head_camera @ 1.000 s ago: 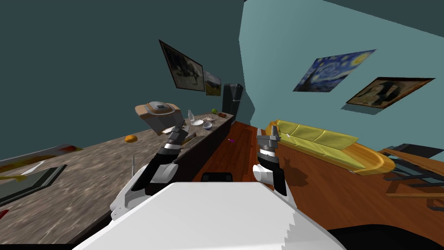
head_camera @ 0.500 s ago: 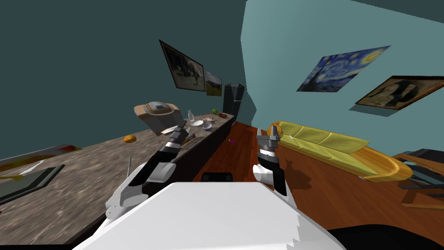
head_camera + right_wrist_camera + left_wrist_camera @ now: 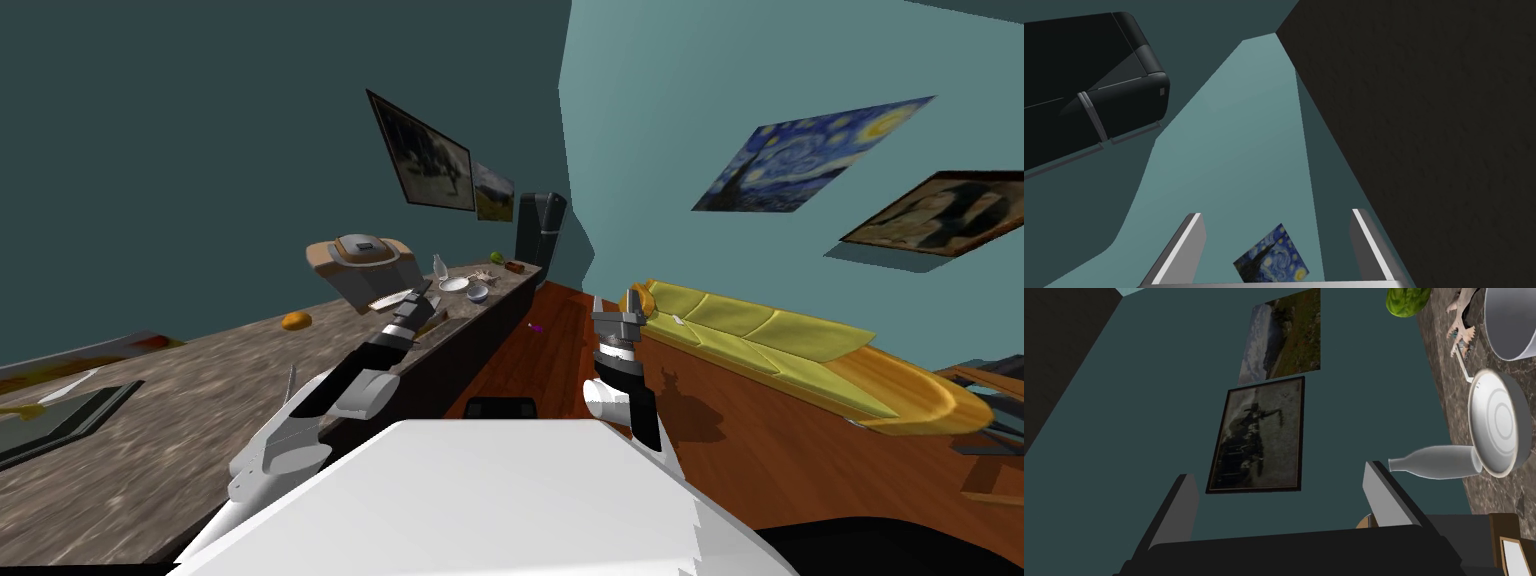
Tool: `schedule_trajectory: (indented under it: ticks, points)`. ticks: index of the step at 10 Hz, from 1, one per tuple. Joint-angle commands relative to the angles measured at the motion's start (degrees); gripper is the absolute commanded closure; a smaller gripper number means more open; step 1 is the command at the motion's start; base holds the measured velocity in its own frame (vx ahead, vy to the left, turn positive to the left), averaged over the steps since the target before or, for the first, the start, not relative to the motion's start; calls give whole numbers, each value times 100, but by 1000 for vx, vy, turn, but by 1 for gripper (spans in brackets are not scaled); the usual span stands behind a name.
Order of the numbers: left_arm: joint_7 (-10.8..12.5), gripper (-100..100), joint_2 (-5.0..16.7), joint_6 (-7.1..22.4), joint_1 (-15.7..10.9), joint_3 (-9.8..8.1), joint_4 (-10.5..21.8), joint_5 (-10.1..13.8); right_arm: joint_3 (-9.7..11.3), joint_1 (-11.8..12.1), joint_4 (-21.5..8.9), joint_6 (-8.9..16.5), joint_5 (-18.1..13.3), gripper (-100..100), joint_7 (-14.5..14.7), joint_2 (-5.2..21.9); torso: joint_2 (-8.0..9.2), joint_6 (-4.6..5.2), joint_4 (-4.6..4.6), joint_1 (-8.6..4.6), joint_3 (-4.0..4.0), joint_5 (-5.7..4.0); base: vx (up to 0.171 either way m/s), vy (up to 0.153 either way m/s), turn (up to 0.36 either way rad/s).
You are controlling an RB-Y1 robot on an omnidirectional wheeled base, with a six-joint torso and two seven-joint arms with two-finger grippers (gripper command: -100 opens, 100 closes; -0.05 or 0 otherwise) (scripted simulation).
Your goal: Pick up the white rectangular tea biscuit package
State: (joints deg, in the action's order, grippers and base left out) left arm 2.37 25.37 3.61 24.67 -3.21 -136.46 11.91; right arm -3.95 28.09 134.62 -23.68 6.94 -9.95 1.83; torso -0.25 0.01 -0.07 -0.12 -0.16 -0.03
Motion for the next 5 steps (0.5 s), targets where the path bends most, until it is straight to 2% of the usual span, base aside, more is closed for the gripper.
schedule_trajectory:
  ticks: [1,2,4,5]
  points:
    - [16,-100,9,258,-30,0,-18,19,0,0,0,0,0,0,0,0,0,0,0,0,0,0,25,-17,-7]
    - [164,-100,206,433,-70,-65,0,230,0,0,0,0,0,0,0,0,10,0,2,6,6,1,48,-16,47]
    - [164,-100,206,644,-70,-65,0,230,0,0,0,0,0,0,0,0,6,0,1,7,4,2,36,-17,18]
    - [323,-100,412,848,-108,-129,31,453,0,0,0,0,0,0,0,0,14,0,3,9,8,2,51,-16,55]
